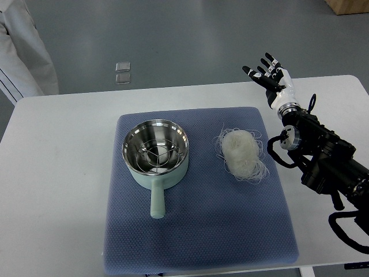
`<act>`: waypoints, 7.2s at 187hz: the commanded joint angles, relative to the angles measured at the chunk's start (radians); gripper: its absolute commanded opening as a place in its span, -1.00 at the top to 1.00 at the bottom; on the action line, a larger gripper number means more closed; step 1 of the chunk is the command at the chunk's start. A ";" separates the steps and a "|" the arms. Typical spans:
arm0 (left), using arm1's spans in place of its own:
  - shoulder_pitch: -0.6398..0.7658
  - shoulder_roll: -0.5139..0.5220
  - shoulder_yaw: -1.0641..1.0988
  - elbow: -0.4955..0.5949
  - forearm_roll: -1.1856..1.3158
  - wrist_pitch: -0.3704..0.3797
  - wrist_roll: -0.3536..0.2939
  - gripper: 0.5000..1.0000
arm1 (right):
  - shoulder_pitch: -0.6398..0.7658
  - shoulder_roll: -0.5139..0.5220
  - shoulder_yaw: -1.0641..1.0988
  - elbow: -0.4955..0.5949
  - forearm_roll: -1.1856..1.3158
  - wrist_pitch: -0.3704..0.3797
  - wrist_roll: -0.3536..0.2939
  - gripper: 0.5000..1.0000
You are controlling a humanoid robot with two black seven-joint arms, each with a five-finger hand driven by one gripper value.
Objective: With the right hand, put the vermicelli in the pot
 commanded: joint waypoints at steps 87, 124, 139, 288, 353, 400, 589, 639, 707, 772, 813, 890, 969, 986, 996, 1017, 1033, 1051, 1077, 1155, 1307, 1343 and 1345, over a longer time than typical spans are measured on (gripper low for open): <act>0.000 0.000 -0.004 0.001 0.000 0.000 0.000 -1.00 | 0.003 0.000 -0.002 0.000 -0.001 0.000 0.000 -0.71; 0.000 0.000 -0.005 0.001 0.000 0.000 0.000 -1.00 | 0.003 0.000 -0.002 0.000 0.000 0.000 0.000 -0.71; 0.000 0.000 -0.005 0.001 0.000 0.000 0.000 -1.00 | 0.003 0.000 -0.002 0.000 -0.001 0.002 0.000 -0.71; -0.009 0.000 -0.004 0.001 0.000 0.000 0.000 -1.00 | 0.006 -0.003 -0.002 0.005 0.000 0.002 -0.002 -0.71; -0.009 0.000 -0.005 0.001 0.000 0.000 0.000 -1.00 | 0.020 -0.095 -0.072 0.055 -0.104 0.012 -0.005 -0.71; -0.011 0.000 -0.005 0.001 0.000 0.000 0.000 -1.00 | 0.032 -0.244 -0.218 0.144 -0.382 0.044 0.000 -0.71; -0.011 0.000 -0.005 0.001 0.000 0.000 0.000 -1.00 | 0.241 -0.599 -0.571 0.652 -1.293 0.500 0.008 -0.70; -0.011 0.000 -0.005 0.001 0.000 0.000 0.000 -1.00 | 0.219 -0.563 -0.604 0.650 -1.324 0.492 0.000 -0.70; -0.011 0.000 -0.005 0.001 0.000 0.000 0.000 -1.00 | 0.204 -0.517 -0.606 0.631 -1.324 0.449 0.000 -0.69; -0.009 0.000 -0.005 0.001 0.000 0.000 -0.002 -1.00 | 0.165 -0.513 -0.606 0.623 -1.333 0.426 -0.002 -0.66; -0.011 0.000 -0.004 0.001 0.000 0.000 0.000 -1.00 | 0.153 -0.507 -0.607 0.614 -1.339 0.402 -0.003 -0.50; -0.011 0.000 -0.004 0.001 0.000 0.000 0.000 -1.00 | 0.144 -0.491 -0.604 0.583 -1.347 0.361 -0.002 0.01; -0.011 0.000 -0.004 0.001 0.000 0.000 0.000 -1.00 | 0.150 -0.468 -0.592 0.583 -1.340 0.359 -0.002 0.68; -0.009 0.000 -0.004 0.001 0.000 0.000 0.000 -1.00 | 0.167 -0.470 -0.587 0.581 -1.330 0.359 -0.002 0.68; -0.011 0.000 -0.004 0.001 0.000 0.000 0.000 -1.00 | 0.187 -0.470 -0.586 0.581 -1.327 0.359 -0.002 0.68; -0.011 0.000 -0.004 0.001 0.000 0.000 0.000 -1.00 | 0.202 -0.473 -0.584 0.581 -1.311 0.359 -0.002 0.68; -0.011 0.000 -0.004 0.001 0.000 0.000 0.000 -1.00 | 0.210 -0.473 -0.584 0.581 -1.290 0.359 -0.002 0.68; -0.011 0.000 -0.004 0.001 0.000 0.000 0.000 -1.00 | 0.214 -0.473 -0.583 0.581 -1.287 0.357 -0.002 0.68; -0.009 0.000 -0.004 0.001 0.000 0.000 0.000 -1.00 | 0.244 -0.474 -0.538 0.581 -1.281 0.374 -0.002 0.68; -0.011 0.000 -0.004 0.001 0.000 0.000 0.000 -1.00 | 0.406 -0.468 -0.534 0.578 -1.236 0.379 -0.003 0.68; -0.009 0.000 -0.004 0.001 0.000 0.000 0.000 -1.00 | 0.408 -0.091 -0.528 0.446 -1.210 0.357 -0.003 0.63; -0.009 0.000 -0.005 0.001 0.000 0.000 0.000 -1.00 | 0.360 -0.079 -0.540 0.431 -1.212 0.333 -0.003 0.61; -0.009 0.000 -0.005 0.001 0.000 0.000 0.000 -1.00 | 0.359 -0.077 -0.540 0.430 -1.213 0.333 -0.003 0.61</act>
